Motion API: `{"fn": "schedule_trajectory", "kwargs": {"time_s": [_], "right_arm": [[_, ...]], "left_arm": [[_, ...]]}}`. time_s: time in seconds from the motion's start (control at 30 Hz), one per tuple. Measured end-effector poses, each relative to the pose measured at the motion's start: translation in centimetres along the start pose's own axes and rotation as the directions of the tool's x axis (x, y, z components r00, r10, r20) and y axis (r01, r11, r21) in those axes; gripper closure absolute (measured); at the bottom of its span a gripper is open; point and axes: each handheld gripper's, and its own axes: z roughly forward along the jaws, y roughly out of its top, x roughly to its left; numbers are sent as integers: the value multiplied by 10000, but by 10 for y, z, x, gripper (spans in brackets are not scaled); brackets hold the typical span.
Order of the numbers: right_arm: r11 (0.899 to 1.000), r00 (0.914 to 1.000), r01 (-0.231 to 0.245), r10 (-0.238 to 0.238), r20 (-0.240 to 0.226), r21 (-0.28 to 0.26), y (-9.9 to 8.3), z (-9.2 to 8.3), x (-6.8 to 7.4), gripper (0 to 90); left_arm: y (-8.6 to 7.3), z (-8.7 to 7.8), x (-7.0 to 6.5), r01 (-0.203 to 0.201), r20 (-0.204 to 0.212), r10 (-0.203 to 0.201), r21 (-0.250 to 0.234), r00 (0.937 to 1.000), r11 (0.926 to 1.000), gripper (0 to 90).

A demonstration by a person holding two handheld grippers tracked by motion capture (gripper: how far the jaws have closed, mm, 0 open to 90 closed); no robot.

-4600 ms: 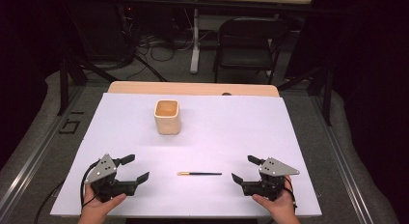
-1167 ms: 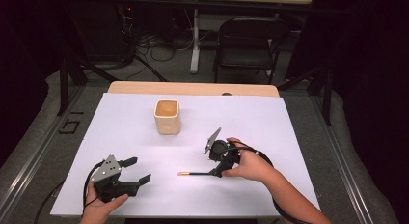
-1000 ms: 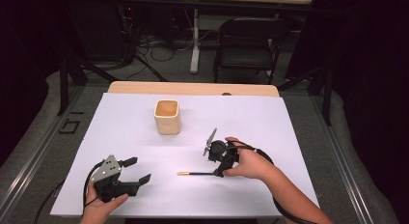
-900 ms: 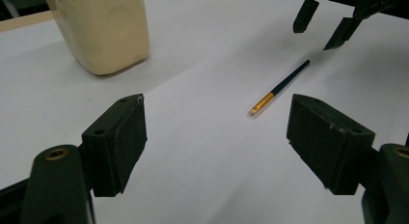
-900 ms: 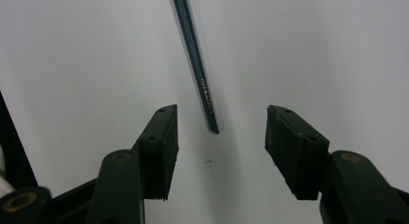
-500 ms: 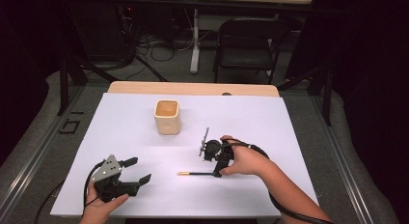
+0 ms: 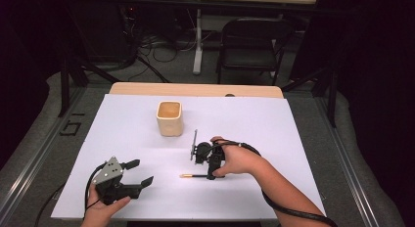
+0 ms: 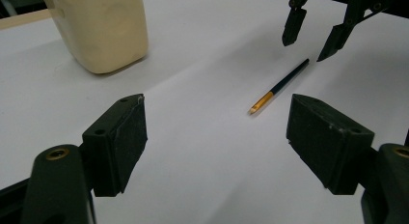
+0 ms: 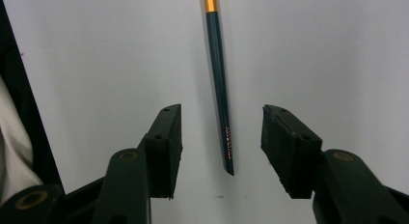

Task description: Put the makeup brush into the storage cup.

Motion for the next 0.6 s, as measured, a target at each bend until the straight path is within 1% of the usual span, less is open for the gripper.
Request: {"fn": "schedule_trajectory", "kwargs": {"time_s": [0.1,0.13,0.17,0.27,0.33,0.37,0.53,0.6], "right_arm": [[9998,9998,168,-168,-67,88,6,2,0,514],[9999,9999,118,-117,-113,101,8,2,1,516],[9997,9997,201,-200,-129,113,9,3,1,517],[9995,9995,245,-241,-204,221,15,3,2,522],[9990,9991,393,-390,-148,205,18,4,2,522],[9991,9993,361,-359,-135,222,20,3,2,523],[9977,9982,592,-589,-129,315,28,5,5,537],[9979,9982,593,-589,-131,280,31,6,7,542]], "left_arm": [[0,0,0,7,-1,-7,-15,10000,10000,225],[0,0,0,3,-8,-3,-10,10000,10000,225],[0,0,0,11,-10,-11,-13,10000,10000,225],[0,0,0,0,-10,0,7,10000,10000,225],[0,0,0,8,3,-8,3,10000,10000,225],[0,0,0,-2,2,2,3,10000,10000,225],[0,-1,1,8,-22,-8,-11,10000,10000,227],[0,-1,1,45,-21,-45,-22,10000,10000,226]]}}
